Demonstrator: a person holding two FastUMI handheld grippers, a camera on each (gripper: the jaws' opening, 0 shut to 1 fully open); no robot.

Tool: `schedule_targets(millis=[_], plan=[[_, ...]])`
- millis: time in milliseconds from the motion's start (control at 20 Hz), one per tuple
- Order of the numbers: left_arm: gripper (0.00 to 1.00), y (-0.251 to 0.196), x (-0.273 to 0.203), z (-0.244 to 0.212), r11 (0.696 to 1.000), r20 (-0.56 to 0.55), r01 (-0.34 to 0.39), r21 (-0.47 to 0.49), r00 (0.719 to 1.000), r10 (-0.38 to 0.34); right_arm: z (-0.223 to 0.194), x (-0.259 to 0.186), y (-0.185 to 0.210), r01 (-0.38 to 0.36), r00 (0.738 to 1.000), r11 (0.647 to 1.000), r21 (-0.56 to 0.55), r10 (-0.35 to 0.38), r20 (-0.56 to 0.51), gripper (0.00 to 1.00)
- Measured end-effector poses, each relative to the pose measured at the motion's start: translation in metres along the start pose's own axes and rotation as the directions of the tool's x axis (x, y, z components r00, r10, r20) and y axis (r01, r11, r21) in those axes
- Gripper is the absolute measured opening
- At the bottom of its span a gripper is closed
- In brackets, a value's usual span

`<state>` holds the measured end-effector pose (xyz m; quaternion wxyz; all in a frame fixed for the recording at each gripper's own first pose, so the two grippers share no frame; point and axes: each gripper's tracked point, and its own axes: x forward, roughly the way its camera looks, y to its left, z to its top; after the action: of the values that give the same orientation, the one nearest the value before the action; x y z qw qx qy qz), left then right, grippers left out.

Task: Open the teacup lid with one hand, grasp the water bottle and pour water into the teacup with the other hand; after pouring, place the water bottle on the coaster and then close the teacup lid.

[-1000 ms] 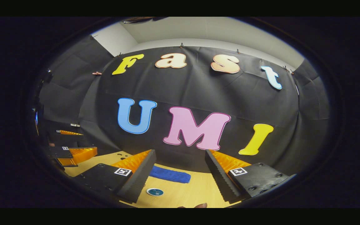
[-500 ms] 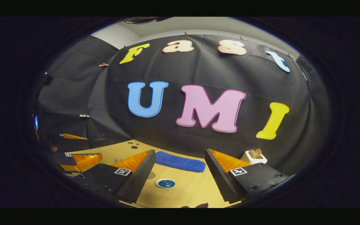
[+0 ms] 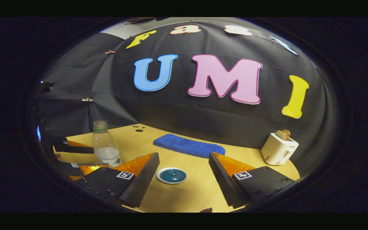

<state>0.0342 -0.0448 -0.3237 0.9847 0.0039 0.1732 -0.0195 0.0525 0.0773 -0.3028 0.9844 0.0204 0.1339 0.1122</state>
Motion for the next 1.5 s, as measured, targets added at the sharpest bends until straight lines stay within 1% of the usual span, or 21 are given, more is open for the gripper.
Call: schedule_targets(millis=[200, 350, 400, 450, 650, 700, 750, 800, 850, 950, 1000, 1050, 1100, 1150, 1350, 1400, 1450, 1500], plan=[[0.96, -0.006, 0.028, -0.014, 1.0, 0.016, 0.007, 0.012, 1.0, -0.007, -0.037, 0.03, 0.007, -0.044, 0.998, 0.999, 0.013, 0.044, -0.037, 0.93], [0.96, -0.006, 0.037, -0.016, 1.0, 0.025, 0.01, 0.002, 1.0, -0.01, -0.057, 0.044, 0.013, -0.077, 0.994, 0.996, 0.038, 0.08, -0.077, 0.81], [0.96, -0.007, 0.04, -0.017, 1.0, 0.026, 0.011, -0.002, 1.0, -0.011, -0.062, 0.048, 0.016, -0.083, 0.993, 0.996, 0.039, 0.086, -0.086, 0.75], [0.96, -0.007, 0.041, -0.016, 1.0, 0.028, 0.008, -0.002, 1.0, -0.008, -0.064, 0.051, 0.017, -0.083, 0.992, 0.996, 0.033, 0.086, -0.093, 0.73], [0.96, -0.007, 0.044, -0.019, 1.0, 0.023, 0.01, -0.002, 1.0, -0.01, -0.083, 0.061, 0.019, -0.09, 0.987, 0.996, 0.001, 0.09, -0.136, 0.72], [0.96, -0.007, 0.043, -0.016, 1.0, 0.023, 0.012, -0.002, 1.0, -0.012, -0.083, 0.062, 0.021, -0.096, 0.986, 0.995, 0.003, 0.096, -0.138, 0.59], [0.96, -0.008, 0.043, -0.016, 1.0, 0.027, 0.011, 0.0, 1.0, -0.011, -0.083, 0.062, 0.023, -0.101, 0.986, 0.995, 0.006, 0.101, -0.135, 0.55], [0.96, -0.008, 0.043, -0.014, 1.0, 0.035, 0.011, 0.003, 0.999, -0.011, -0.083, 0.061, 0.024, -0.105, 0.985, 0.994, 0.007, 0.105, -0.137, 0.48], [0.96, -0.009, 0.044, -0.014, 1.0, 0.039, 0.014, 0.007, 0.999, -0.014, -0.082, 0.06, 0.025, -0.109, 0.985, 0.994, 0.008, 0.109, -0.134, 0.46], [0.96, -0.009, 0.044, -0.014, 1.0, 0.036, 0.013, 0.012, 0.999, -0.013, -0.082, 0.06, 0.028, -0.118, 0.983, 0.993, 0.031, 0.121, -0.134, 0.29], [0.96, -0.009, 0.045, -0.012, 1.0, 0.036, 0.013, 0.012, 0.999, -0.014, -0.081, 0.06, 0.028, -0.119, 0.984, 0.992, 0.043, 0.123, -0.129, 0.37], [0.96, -0.008, 0.044, -0.013, 1.0, 0.036, 0.012, 0.012, 0.999, -0.013, -0.08, 0.061, 0.028, -0.122, 0.984, 0.991, 0.054, 0.128, -0.125, 0.33], [0.96, -0.007, 0.045, -0.013, 1.0, 0.032, 0.008, 0.013, 0.999, -0.009, -0.077, 0.061, 0.027, -0.12, 0.985, 0.991, 0.06, 0.126, -0.117, 0.35], [0.96, -0.006, 0.045, -0.014, 1.0, 0.032, 0.002, 0.014, 0.999, -0.003, -0.074, 0.06, 0.027, -0.122, 0.986, 0.991, 0.063, 0.128, -0.106, 0.3], [0.94, -0.004, 0.045, -0.011, 1.0, 0.042, -0.009, 0.02, 0.999, 0.008, -0.057, 0.054, 0.02, -0.109, 0.991, 0.991, 0.081, 0.114, -0.067, 0.3], [0.85, -0.003, 0.046, -0.011, 1.0, 0.039, -0.016, 0.021, 0.999, 0.015, -0.052, 0.051, 0.016, -0.097, 0.993, 0.992, 0.082, 0.102, -0.055, 0.3], [0.81, -0.003, 0.047, -0.012, 1.0, 0.034, -0.02, 0.023, 0.999, 0.019, -0.047, 0.048, 0.011, -0.085, 0.995, 0.993, 0.084, 0.089, -0.043, 0.35], [0.8, 0.0, 0.046, -0.01, 0.999, 0.023, -0.033, 0.034, 0.999, 0.032, -0.042, 0.043, 0.004, -0.071, 0.997, 0.994, 0.085, 0.074, -0.033, 0.3]])
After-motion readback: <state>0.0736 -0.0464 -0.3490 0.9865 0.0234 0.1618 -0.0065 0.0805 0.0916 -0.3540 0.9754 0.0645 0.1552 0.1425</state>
